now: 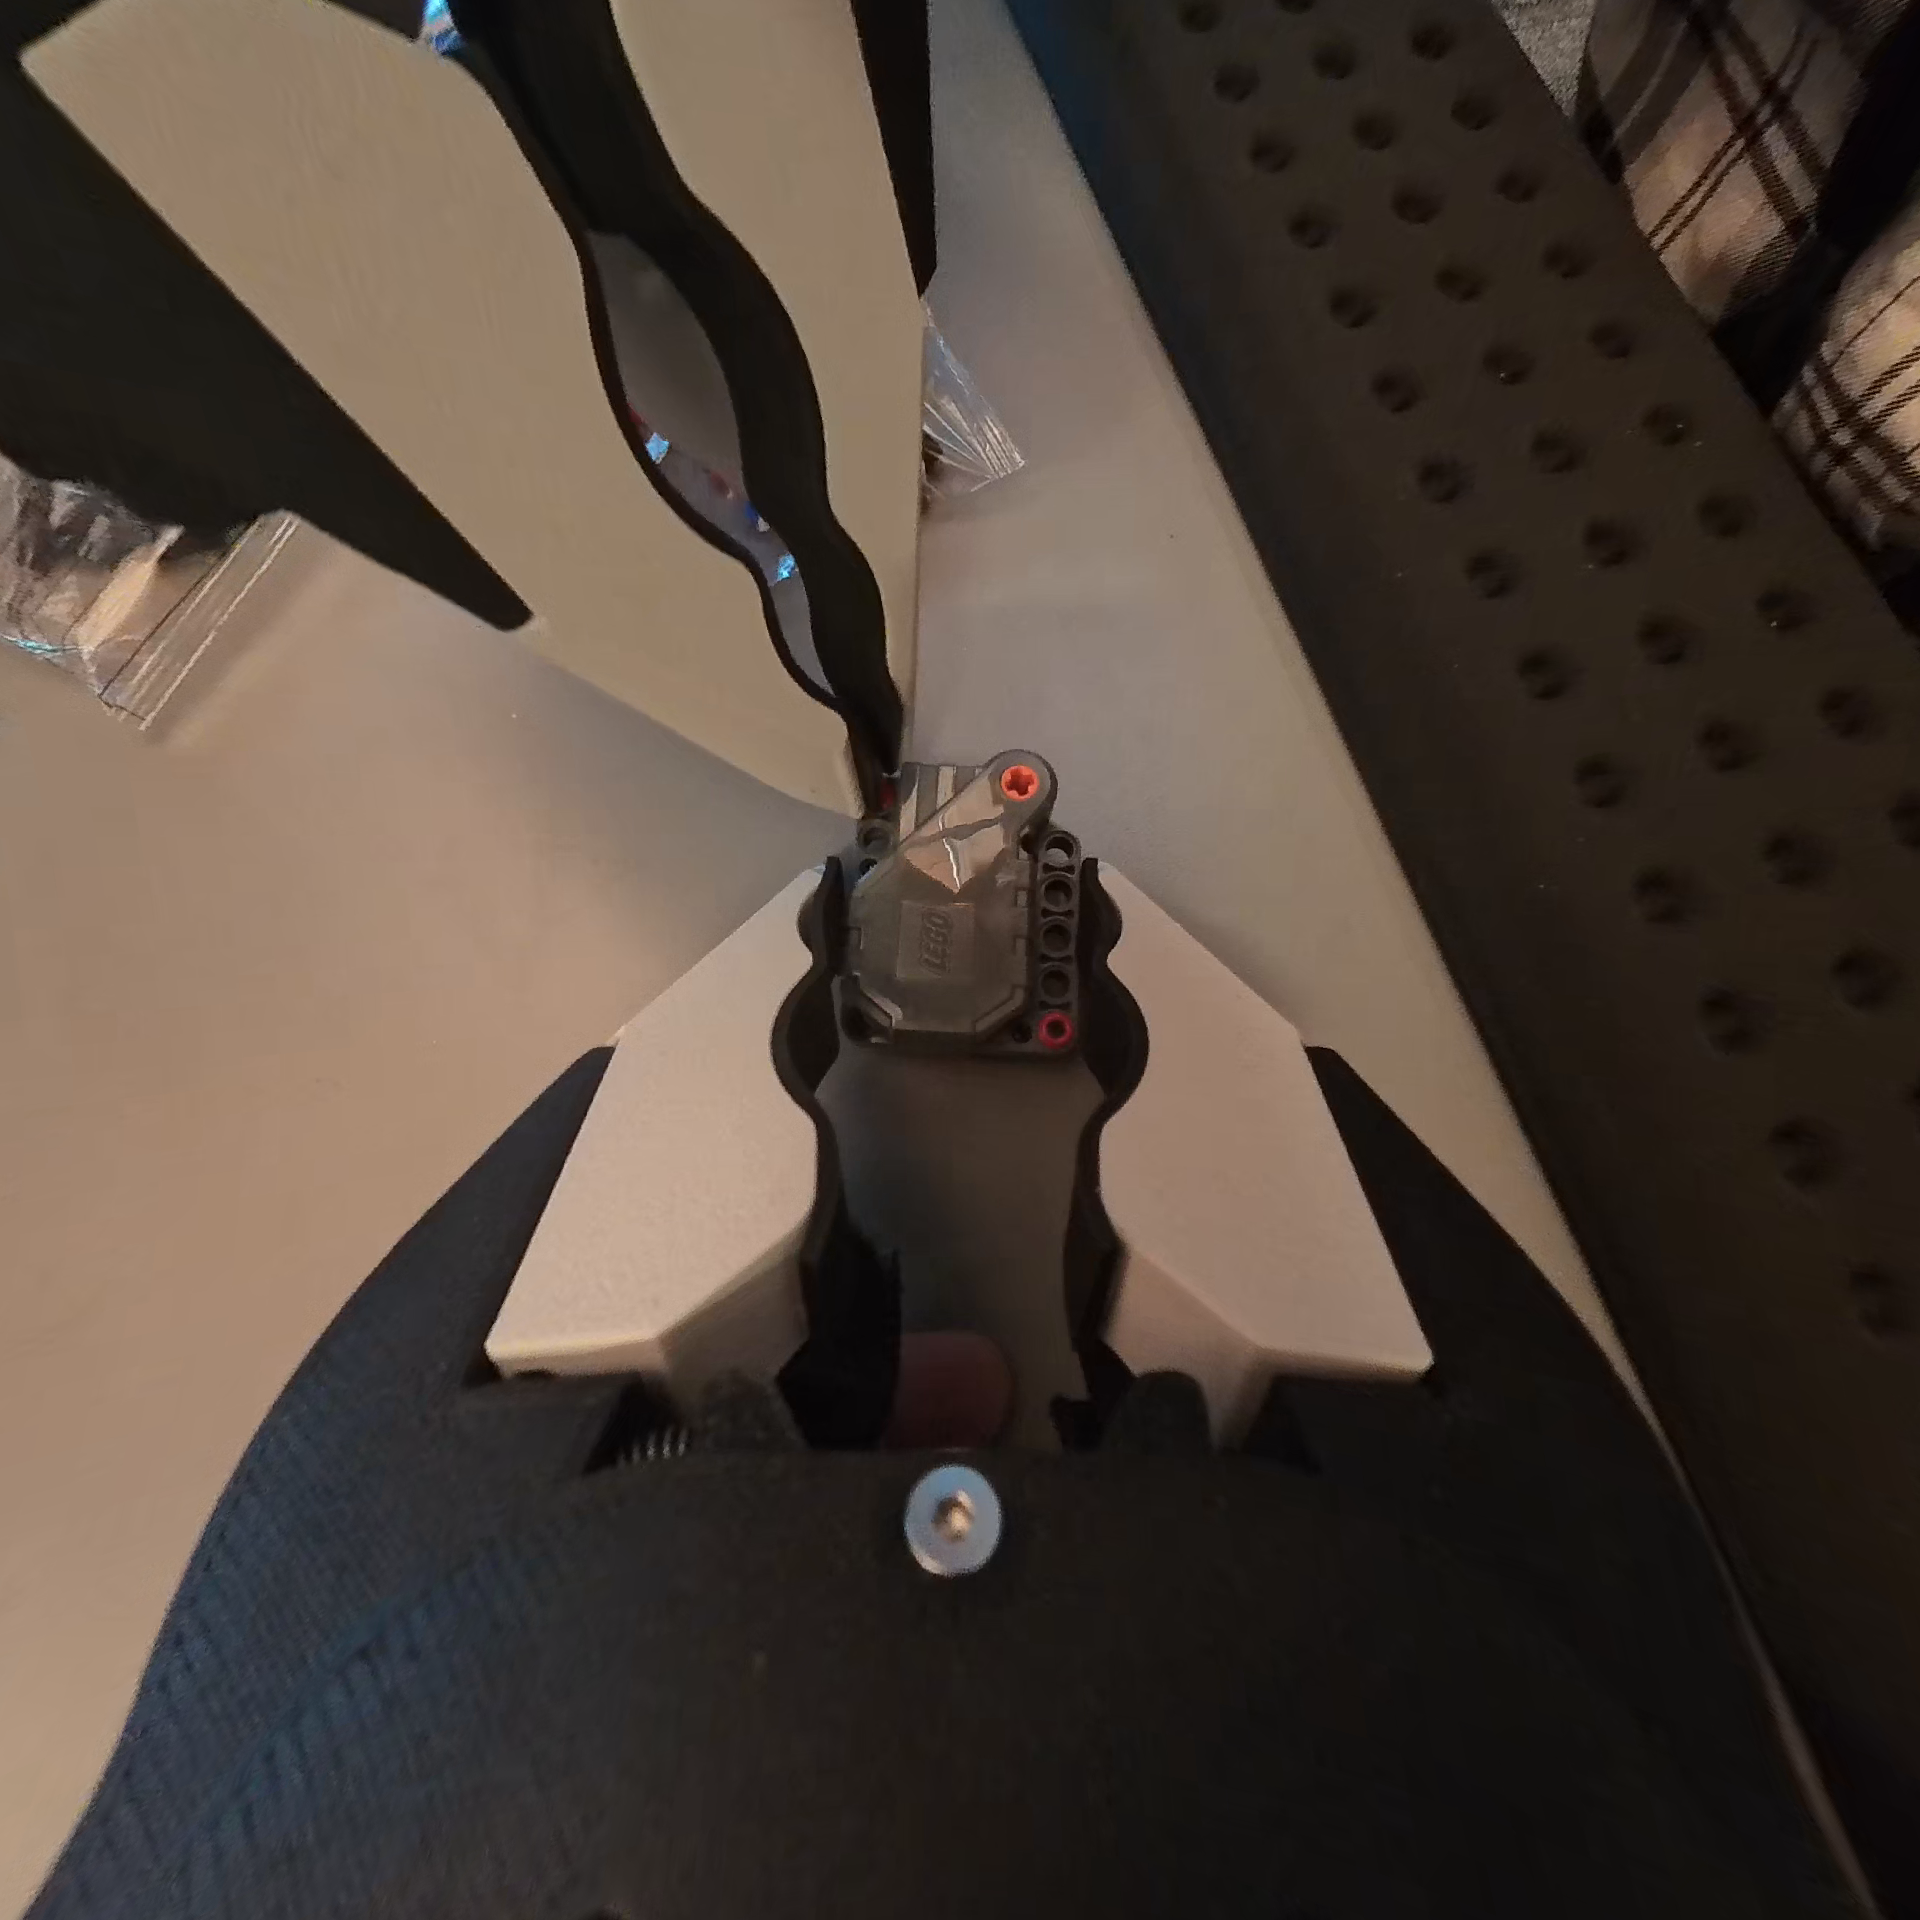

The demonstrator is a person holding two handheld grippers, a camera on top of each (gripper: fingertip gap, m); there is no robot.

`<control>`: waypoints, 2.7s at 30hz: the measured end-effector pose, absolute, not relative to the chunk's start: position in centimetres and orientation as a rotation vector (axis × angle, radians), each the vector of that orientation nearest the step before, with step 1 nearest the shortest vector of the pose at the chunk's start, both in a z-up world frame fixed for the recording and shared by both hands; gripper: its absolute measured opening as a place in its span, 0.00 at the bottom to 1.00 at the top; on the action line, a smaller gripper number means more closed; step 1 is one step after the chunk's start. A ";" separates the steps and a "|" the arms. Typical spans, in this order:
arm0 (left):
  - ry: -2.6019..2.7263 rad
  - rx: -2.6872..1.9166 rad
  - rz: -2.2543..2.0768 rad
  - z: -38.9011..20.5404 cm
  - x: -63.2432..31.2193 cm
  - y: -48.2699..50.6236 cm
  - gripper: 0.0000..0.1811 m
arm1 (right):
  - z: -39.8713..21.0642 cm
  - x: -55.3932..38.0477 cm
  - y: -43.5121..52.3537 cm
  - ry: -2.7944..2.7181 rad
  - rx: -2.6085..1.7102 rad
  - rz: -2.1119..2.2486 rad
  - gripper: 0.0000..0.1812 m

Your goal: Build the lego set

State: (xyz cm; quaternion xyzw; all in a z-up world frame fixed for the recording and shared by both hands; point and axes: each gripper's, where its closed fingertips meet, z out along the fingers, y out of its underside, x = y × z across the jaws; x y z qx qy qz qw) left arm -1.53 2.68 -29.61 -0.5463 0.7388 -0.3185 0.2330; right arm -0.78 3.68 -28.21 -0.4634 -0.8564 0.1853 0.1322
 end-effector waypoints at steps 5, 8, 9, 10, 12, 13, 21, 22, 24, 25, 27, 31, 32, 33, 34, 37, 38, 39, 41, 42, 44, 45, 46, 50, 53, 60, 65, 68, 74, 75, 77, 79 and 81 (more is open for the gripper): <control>2.029 -1.501 -0.877 -29.6 -1.5 2.7 0.24 | -28.1 -0.7 3.6 -2.440 -1.349 0.570 0.02; 2.028 -1.501 -0.878 -29.6 -1.5 2.7 0.24 | -27.9 -0.8 3.5 -2.415 -1.345 0.578 0.02; 2.028 -1.502 -0.879 -29.6 -1.5 2.7 0.24 | -27.9 -0.8 3.5 -2.408 -1.342 0.579 0.02; 2.028 -1.502 -0.879 -29.6 -1.5 2.7 0.24 | -28.0 -0.8 3.5 -2.406 -1.342 0.570 0.02; 2.028 -1.502 -0.880 -29.6 -1.5 2.7 0.24 | -28.2 -0.7 3.7 -2.404 -1.345 0.552 0.02; 2.028 -1.502 -0.880 -29.6 -1.5 2.7 0.24 | -28.2 -0.7 3.7 -2.399 -1.347 0.555 0.02; 2.028 -1.501 -0.882 -29.6 -1.5 2.7 0.24 | -28.2 -0.7 3.7 -2.438 -1.335 0.496 0.01; 2.028 -1.501 -0.883 -29.6 -1.5 2.7 0.24 | -28.2 -0.7 3.7 -2.449 -1.332 0.479 0.01; 2.028 -1.501 -0.882 -29.6 -1.5 2.7 0.24 | -28.2 -0.7 3.7 -2.463 -1.342 0.468 0.01; 2.028 -1.500 -0.882 -29.6 -1.5 2.7 0.24 | -28.2 -0.7 3.7 -2.462 -1.347 0.474 0.01; 2.027 -1.499 -0.880 -29.6 -1.5 2.7 0.24 | -28.2 -0.7 3.7 -2.437 -1.368 0.503 0.01; 2.028 -1.498 -0.878 -29.6 -1.5 2.7 0.24 | -28.1 -0.7 3.7 -2.339 -1.418 0.579 0.02; 2.028 -1.498 -0.878 -29.6 -1.5 2.7 0.24 | -28.1 -0.7 3.8 -2.316 -1.428 0.585 0.02; 2.028 -1.498 -0.878 -29.6 -1.5 2.7 0.24 | -28.1 -0.7 3.8 -2.291 -1.434 0.594 0.02; 2.028 -1.498 -0.878 -29.6 -1.5 2.7 0.24 | -28.1 -0.7 3.8 -2.270 -1.443 0.612 0.02; 2.028 -1.499 -0.878 -29.6 -1.5 2.7 0.24 | -28.1 -0.6 3.8 -2.241 -1.442 0.608 0.02; 2.028 -1.499 -0.878 -29.6 -1.5 2.7 0.24 | -28.1 -0.5 3.9 -2.228 -1.450 0.616 0.02; 2.027 -1.499 -0.874 -29.6 -1.4 2.7 0.24 | -28.0 -0.5 4.0 -2.210 -1.457 0.621 0.02; 2.020 -1.503 -0.856 -29.6 -1.4 2.9 0.24 | -27.6 -0.3 4.2 -2.160 -1.476 0.651 0.02; 2.012 -1.510 -0.839 -29.7 -1.4 3.1 0.26 | -27.2 -0.2 4.2 -2.126 -1.485 0.682 0.02; 1.987 -1.517 -0.815 -29.4 -1.4 3.4 0.37 | -26.3 0.0 4.3 -2.052 -1.491 0.733 0.02; 1.963 -1.519 -0.825 -28.9 -1.3 3.6 0.42 | -25.9 0.0 4.3 -2.015 -1.486 0.761 0.02; 1.934 -1.519 -0.836 -28.2 -1.2 3.8 0.44 | -25.4 0.0 4.5 -1.974 -1.479 0.777 0.02; 1.663 -1.491 -1.019 -23.0 -0.7 5.2 0.27 | -23.3 0.2 5.4 -1.847 -1.403 0.725 0.02; 1.521 -1.508 -1.098 -21.4 0.1 6.3 0.13 | -21.7 0.2 5.8 -1.781 -1.327 0.669 0.02; 1.364 -1.526 -1.330 -20.0 1.1 6.3 0.06 | -19.9 0.5 6.2 -1.728 -1.223 0.565 0.02; 1.304 -1.509 -1.468 -19.2 1.3 6.0 0.06 | -19.7 0.4 6.2 -1.733 -1.172 0.504 0.02; 1.255 -1.505 -1.530 -18.8 1.3 6.3 0.01 | -19.3 0.4 6.2 -1.713 -1.142 0.489 0.02; 1.241 -1.509 -1.539 -18.7 1.2 6.5 0.03 | -19.0 0.2 6.3 -1.694 -1.102 0.441 0.02; 1.244 -1.508 -1.557 -18.7 1.1 6.4 0.06 | -18.8 0.2 6.3 -1.683 -1.096 0.447 0.02; 1.237 -1.509 -1.568 -18.7 1.2 6.4 0.08 | -18.6 0.1 6.2 -1.678 -1.090 0.451 0.02; 1.234 -1.492 -1.595 -18.3 1.3 6.1 0.03 | -18.5 0.0 6.1 -1.678 -1.083 0.451 0.02; 1.243 -1.490 -1.582 -18.4 1.3 6.1 0.03 | -18.6 0.0 6.0 -1.681 -1.080 0.444 0.02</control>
